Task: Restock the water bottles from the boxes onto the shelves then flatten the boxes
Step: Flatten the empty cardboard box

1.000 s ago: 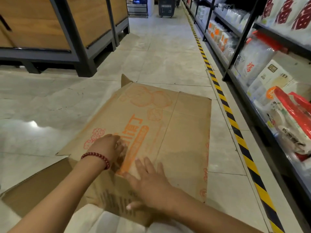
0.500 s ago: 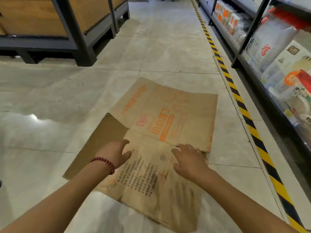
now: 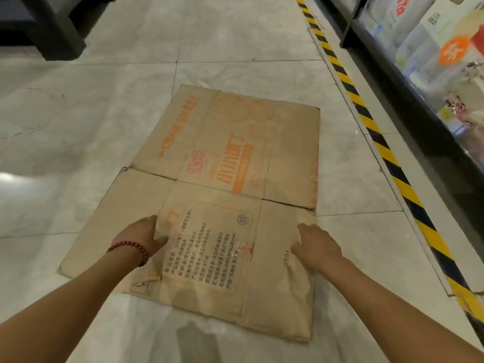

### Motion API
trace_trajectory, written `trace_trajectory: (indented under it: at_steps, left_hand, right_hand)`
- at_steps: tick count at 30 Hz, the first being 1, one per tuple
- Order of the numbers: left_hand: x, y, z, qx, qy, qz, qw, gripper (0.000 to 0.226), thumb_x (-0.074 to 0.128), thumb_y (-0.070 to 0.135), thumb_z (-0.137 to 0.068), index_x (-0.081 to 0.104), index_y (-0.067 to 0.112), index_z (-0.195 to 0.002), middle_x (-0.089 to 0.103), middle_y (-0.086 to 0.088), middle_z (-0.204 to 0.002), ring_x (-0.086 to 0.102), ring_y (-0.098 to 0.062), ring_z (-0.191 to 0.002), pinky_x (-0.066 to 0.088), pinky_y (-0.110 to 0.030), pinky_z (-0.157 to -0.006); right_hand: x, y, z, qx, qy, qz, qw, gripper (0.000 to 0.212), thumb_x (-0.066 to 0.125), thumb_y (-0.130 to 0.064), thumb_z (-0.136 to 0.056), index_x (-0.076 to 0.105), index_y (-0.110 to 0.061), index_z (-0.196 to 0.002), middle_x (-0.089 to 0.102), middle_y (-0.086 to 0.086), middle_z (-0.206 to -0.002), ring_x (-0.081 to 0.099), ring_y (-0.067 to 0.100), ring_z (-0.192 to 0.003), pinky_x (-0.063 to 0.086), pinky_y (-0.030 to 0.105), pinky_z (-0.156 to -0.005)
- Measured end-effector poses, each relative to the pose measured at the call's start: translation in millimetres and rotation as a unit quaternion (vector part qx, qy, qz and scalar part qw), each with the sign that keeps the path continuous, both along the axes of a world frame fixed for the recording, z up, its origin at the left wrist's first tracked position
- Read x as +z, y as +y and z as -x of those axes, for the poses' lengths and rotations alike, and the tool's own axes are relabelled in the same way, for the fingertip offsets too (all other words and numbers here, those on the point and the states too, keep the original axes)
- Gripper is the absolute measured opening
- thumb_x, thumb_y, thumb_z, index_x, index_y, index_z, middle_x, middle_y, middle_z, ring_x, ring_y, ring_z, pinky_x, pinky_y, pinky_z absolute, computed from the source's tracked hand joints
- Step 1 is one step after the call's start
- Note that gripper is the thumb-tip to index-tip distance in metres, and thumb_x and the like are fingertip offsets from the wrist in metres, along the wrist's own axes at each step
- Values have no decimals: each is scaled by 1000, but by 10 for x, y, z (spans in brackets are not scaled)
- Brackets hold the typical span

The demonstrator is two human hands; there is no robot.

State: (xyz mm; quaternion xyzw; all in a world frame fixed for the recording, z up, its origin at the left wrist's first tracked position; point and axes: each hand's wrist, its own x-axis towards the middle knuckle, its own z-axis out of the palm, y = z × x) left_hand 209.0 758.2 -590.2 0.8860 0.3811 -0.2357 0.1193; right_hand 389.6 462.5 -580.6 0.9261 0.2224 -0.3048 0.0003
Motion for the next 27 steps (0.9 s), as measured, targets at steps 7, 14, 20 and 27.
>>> trace_trajectory:
  at_steps: [7,14,20,27]
  left_hand:
    - [-416,312,247,18,-39,-3,999,42,57,32,-90,51,14,-127,49,-10,-131,51,-28,-114,44,-38,-96]
    - [-543,707,304,103,-42,-28,993,79,82,38,-66,43,15,-130,45,-20,-123,45,-38,-113,45,-48,-92]
    - [-572,881,312,187,24,-30,982,124,80,65,-48,17,15,-143,39,-23,-130,41,-41,-122,42,-49,-99]
    - [-604,900,356,268,30,-28,963,135,81,67,-40,21,2,-141,39,-26,-135,41,-42,-124,43,-50,-99]
  right_hand:
    - [-507,-77,246,-53,-20,-25,998,28,48,-31,-89,48,-9,-106,47,10,-115,45,29,-106,42,33,-72]
    - [-644,57,287,-179,-58,-58,980,37,58,-26,-85,45,-11,-116,39,10,-125,34,29,-115,40,33,-73]
    - [-724,151,289,-275,-49,-80,957,54,66,-26,-81,38,-11,-125,35,13,-128,30,32,-120,45,46,-84]
    - [-767,149,192,-355,2,-111,928,93,85,-38,-60,25,-20,-130,25,12,-129,26,33,-119,42,52,-93]
